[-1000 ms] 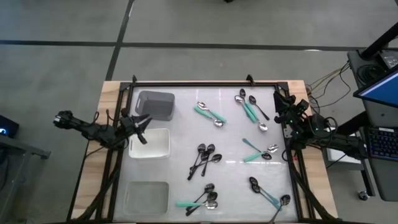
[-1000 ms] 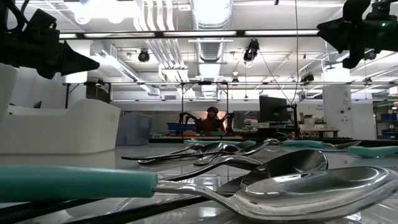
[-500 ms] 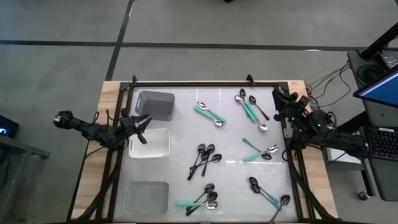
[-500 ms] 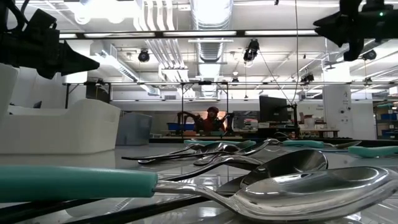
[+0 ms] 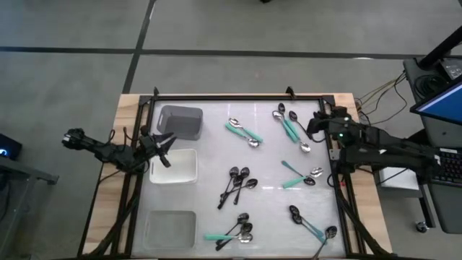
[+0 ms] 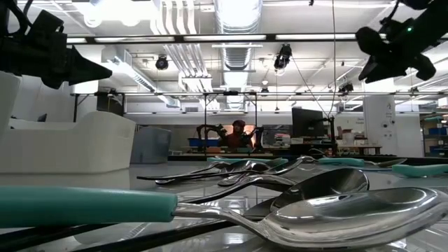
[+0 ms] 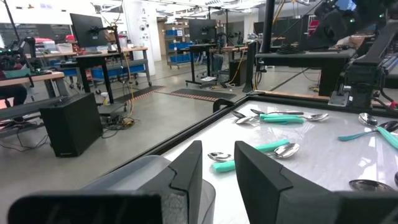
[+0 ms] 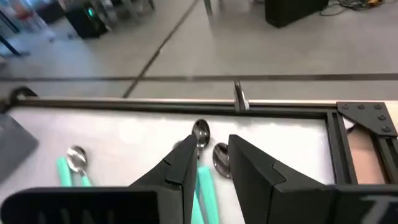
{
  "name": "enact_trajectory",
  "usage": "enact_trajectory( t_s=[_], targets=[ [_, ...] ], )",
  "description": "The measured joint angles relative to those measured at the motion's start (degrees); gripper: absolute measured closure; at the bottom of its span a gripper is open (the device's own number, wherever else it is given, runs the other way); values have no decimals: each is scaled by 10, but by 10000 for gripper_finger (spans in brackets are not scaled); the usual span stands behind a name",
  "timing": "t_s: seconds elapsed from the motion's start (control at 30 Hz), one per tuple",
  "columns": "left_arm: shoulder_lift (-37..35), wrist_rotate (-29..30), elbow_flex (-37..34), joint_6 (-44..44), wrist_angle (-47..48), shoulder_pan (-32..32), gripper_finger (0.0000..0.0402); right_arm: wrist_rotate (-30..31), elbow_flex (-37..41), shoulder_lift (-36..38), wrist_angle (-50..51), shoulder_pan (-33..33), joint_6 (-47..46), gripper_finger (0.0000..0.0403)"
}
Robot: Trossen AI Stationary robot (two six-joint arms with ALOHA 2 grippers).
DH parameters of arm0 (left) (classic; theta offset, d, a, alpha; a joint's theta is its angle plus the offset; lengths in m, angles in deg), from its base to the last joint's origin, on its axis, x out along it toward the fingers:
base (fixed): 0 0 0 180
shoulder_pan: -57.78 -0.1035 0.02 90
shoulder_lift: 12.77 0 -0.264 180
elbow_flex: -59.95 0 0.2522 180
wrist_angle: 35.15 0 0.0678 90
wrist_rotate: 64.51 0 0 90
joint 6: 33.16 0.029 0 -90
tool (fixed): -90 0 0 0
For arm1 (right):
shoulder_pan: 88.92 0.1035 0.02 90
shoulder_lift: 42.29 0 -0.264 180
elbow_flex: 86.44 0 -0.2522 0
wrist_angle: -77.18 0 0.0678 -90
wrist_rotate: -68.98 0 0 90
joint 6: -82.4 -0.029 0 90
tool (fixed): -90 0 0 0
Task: Sort silverware by color (type)
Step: Put the black spoon into the black bin
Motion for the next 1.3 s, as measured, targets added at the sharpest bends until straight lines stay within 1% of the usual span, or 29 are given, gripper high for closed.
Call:
enact_trajectory(
  t_s=[0.27,0.53,0.73,0.93,1.1,1.2,1.3],
  targets=[
    [0,0,0,0,0,0,324,-39,-21,-75,3,-4,7,319],
    [0,0,0,0,0,0,324,-53,-20,-125,6,-23,9,319],
    [0,0,0,0,0,0,324,-130,-20,-174,4,-71,19,319],
    [0,0,0,0,0,0,324,-147,-20,-222,2,-121,46,319],
    [0,0,0,0,0,0,324,-225,-20,-255,0,-178,33,319],
    [0,0,0,0,0,0,324,-237,-20,-276,-17,-195,41,318],
    [0,0,0,0,0,0,324,-242,-20,-294,-39,-204,69,310]
  ],
)
